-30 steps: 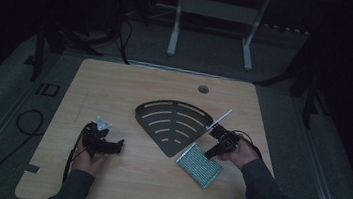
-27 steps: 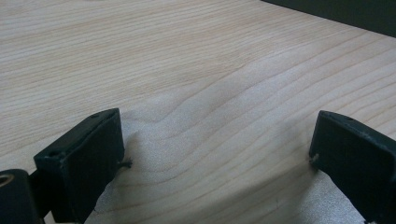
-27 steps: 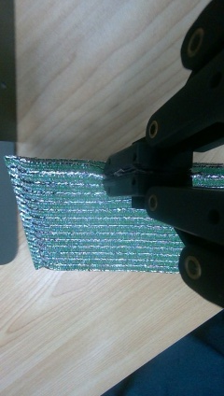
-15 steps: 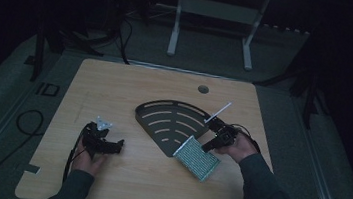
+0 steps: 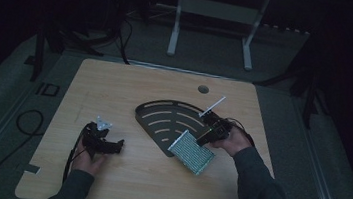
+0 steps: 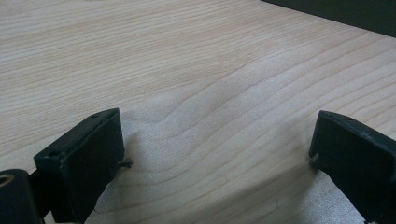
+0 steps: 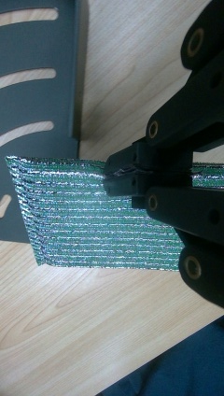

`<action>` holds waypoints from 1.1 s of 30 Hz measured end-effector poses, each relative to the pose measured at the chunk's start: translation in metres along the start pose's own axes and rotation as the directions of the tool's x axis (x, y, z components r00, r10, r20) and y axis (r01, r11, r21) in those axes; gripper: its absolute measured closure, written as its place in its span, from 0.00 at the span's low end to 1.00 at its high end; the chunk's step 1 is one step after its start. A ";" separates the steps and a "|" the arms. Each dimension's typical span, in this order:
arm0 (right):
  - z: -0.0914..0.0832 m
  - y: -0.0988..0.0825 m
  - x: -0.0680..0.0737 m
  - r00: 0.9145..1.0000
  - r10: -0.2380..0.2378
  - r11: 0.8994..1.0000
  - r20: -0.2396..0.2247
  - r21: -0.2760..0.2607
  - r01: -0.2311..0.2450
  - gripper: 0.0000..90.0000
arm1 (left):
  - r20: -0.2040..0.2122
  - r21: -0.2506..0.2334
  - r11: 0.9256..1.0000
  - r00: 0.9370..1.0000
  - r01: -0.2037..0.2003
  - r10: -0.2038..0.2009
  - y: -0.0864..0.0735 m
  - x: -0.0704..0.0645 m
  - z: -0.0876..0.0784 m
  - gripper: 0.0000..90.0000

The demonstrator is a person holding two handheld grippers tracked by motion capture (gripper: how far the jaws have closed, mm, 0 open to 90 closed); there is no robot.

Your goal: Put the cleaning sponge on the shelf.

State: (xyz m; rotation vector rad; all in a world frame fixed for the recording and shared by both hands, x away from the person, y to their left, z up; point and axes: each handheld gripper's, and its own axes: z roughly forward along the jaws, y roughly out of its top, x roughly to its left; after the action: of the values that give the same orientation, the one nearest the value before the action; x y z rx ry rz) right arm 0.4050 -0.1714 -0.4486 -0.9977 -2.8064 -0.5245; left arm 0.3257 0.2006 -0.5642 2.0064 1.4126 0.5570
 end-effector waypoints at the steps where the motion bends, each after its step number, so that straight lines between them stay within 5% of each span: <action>1: 0.000 0.001 0.000 1.000 -0.001 1.000 0.003 -0.002 0.001 0.99 | 0.000 0.000 1.000 1.000 0.000 0.000 0.000 0.000 0.000 0.04; 33: 0.008 0.037 0.004 1.000 -0.017 1.000 0.021 0.002 0.017 0.99 | 0.000 0.001 1.000 1.000 -0.003 0.003 0.000 0.000 0.000 0.04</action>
State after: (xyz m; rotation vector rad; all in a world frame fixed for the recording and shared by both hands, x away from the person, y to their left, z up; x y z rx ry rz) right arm 0.4253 -0.1391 -0.4448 -0.9859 -2.8352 -0.5163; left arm 0.3258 0.2007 -0.5641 2.0094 1.4108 0.5580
